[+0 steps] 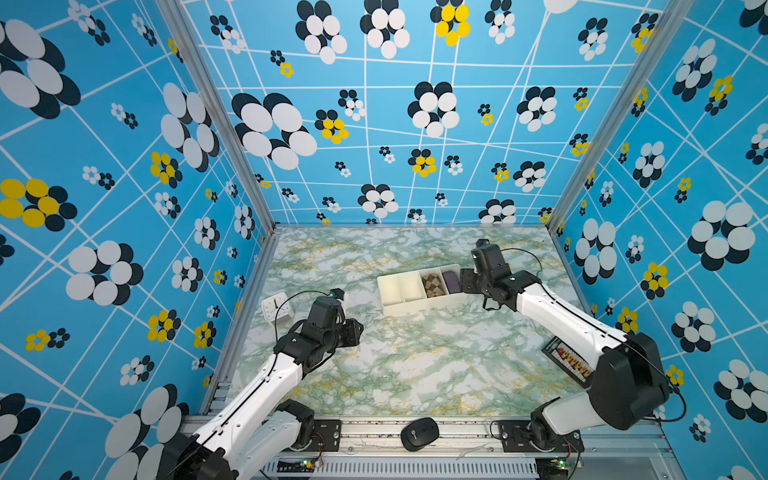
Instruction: Roll the socks
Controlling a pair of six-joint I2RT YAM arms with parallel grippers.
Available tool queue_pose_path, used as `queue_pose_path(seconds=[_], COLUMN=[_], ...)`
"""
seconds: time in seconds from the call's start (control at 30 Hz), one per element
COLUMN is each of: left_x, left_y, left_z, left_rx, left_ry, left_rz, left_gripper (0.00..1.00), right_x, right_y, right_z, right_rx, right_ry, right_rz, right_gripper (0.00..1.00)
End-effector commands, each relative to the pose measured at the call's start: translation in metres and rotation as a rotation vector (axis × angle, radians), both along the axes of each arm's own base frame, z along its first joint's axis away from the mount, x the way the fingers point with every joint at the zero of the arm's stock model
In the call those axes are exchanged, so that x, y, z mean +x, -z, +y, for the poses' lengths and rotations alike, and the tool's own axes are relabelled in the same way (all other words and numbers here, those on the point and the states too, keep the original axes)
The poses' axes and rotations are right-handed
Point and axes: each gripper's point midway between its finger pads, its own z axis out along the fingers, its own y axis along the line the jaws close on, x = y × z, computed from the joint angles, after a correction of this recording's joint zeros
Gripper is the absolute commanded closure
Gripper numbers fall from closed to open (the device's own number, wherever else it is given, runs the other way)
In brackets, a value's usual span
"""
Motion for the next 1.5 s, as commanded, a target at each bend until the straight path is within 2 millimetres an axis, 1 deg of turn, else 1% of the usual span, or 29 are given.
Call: queue_pose_path(seconds=[0.0, 0.03, 0.1, 0.13, 0.17, 0.2, 0.23, 0.3, 0.37, 0.4, 0.47, 0.57, 0.6, 0.63, 0.7, 0.8, 0.87, 0.93, 1.0, 1.03, 1.07, 1.1, 1.17, 1.2, 1.27, 1.3, 1.37, 1.43, 1.47], left_x=[-0.001, 0.0, -0.001, -0.001, -0.001, -0.001, -0.001, -0.001, 0.0, 0.001, 0.004, 0.01, 0.014, 0.018, 0.026, 0.037, 0.042, 0.047, 0.051, 0.053, 0.054, 0.055, 0.058, 0.061, 0.065, 0.066, 0.069, 0.072, 0.073], left_y=[0.007, 0.008, 0.011, 0.013, 0.013, 0.014, 0.013, 0.013, 0.012, 0.012, 0.01, 0.006, 0.003, -0.001, -0.009, -0.02, -0.023, -0.025, -0.029, -0.031, -0.033, -0.034, -0.039, -0.04, -0.045, -0.045, -0.044, -0.045, -0.045], left_z=[0.009, 0.009, 0.01, 0.01, 0.011, 0.012, 0.013, 0.016, 0.018, 0.019, 0.02, 0.02, 0.019, 0.019, 0.017, 0.016, 0.019, 0.023, 0.029, 0.031, 0.033, 0.036, 0.039, 0.041, 0.048, 0.054, 0.069, 0.083, 0.094], left_rx=[0.019, 0.017, 0.019, 0.024, 0.028, 0.033, 0.036, 0.044, 0.05, 0.054, 0.061, 0.072, 0.073, 0.073, 0.067, 0.06, 0.07, 0.088, 0.113, 0.122, 0.128, 0.133, 0.13, 0.134, 0.163, 0.192, 0.282, 0.416, 0.494], left_ry=[-0.015, -0.017, -0.018, -0.021, -0.023, -0.025, -0.029, -0.031, -0.034, -0.036, -0.035, -0.031, -0.032, -0.032, -0.036, -0.044, -0.062, -0.086, -0.11, -0.124, -0.133, -0.153, -0.174, -0.185, -0.219, -0.238, -0.276, -0.28, -0.302], left_rz=[-0.009, -0.007, 0.0, 0.004, 0.005, 0.005, 0.0, -0.006, -0.011, -0.012, -0.017, -0.036, -0.049, -0.064, -0.099, -0.165, -0.193, -0.212, -0.229, -0.239, -0.247, -0.261, -0.298, -0.319, -0.35, -0.362, -0.381, -0.416, -0.429], left_gripper=[0.67, 0.65, 0.58, 0.58, 0.52, 0.5, 0.49, 0.47, 0.44, 0.4, 0.35, 0.26, 0.16, 0.01, 0.01, 0.01, 0.01, 0.01, 0.01, 0.01, 0.01, 0.01, 0.01, 0.01, 0.01, 0.01, 0.01, 0.01, 0.01], right_x=[-0.003, -0.005, -0.009, -0.01, -0.011, -0.013, -0.013, -0.012, -0.01, -0.009, -0.007, -0.001, 0.001, 0.003, 0.007, 0.013, 0.015, 0.016, 0.011, 0.005, 0.004, 0.004, 0.003, 0.004, 0.005, 0.006, 0.008, 0.008, 0.009], right_y=[-0.001, 0.002, 0.009, 0.013, 0.016, 0.019, 0.021, 0.02, 0.017, 0.017, 0.021, 0.032, 0.036, 0.041, 0.051, 0.058, 0.061, 0.061, 0.064, 0.069, 0.069, 0.063, 0.069, 0.069, 0.067, 0.067, 0.069, 0.069, 0.069], right_z=[-0.046, -0.063, -0.091, -0.103, -0.111, -0.118, -0.131, -0.14, -0.142, -0.147, -0.153, -0.161, -0.162, -0.164, -0.168, -0.176, -0.17, -0.161, -0.147, -0.148, -0.148, -0.144, -0.153, -0.153, -0.153, -0.153, -0.151, -0.151, -0.151], right_rx=[-0.007, -0.013, -0.023, -0.033, -0.04, -0.048, -0.054, -0.073, -0.09, -0.107, -0.145, -0.193, -0.196, -0.194, -0.168, -0.121, -0.102, -0.085, -0.065, -0.064, -0.055, -0.053, -0.069, -0.073, -0.079, -0.082, -0.095, -0.104, -0.107], right_ry=[0.113, 0.152, 0.212, 0.23, 0.244, 0.257, 0.283, 0.3, 0.297, 0.314, 0.327, 0.336, 0.334, 0.338, 0.341, 0.337, 0.299, 0.243, 0.157, 0.167, 0.174, 0.142, 0.199, 0.199, 0.2, 0.201, 0.197, 0.199, 0.2], right_rz=[-0.048, -0.047, -0.042, -0.05, -0.065, -0.083, -0.111, -0.191, -0.274, -0.303, -0.319, -0.323, -0.337, -0.344, -0.356, -0.401, -0.373, -0.4, -0.428, -0.469, -0.528, -0.571, -0.493, -0.497, -0.53, -0.518, -0.501, -0.496, -0.496], right_gripper=[0.22, 0.18, 0.17, 0.17, 0.16, 0.16, 0.16, 0.16, 0.16, 0.15, 0.15, 0.15, 0.15, 0.15, 0.15, 0.14, 0.15, 0.15, 0.15, 0.15, 0.15, 0.15, 0.15, 0.14, 0.11, 0.09, 0.08, 0.08, 0.08])
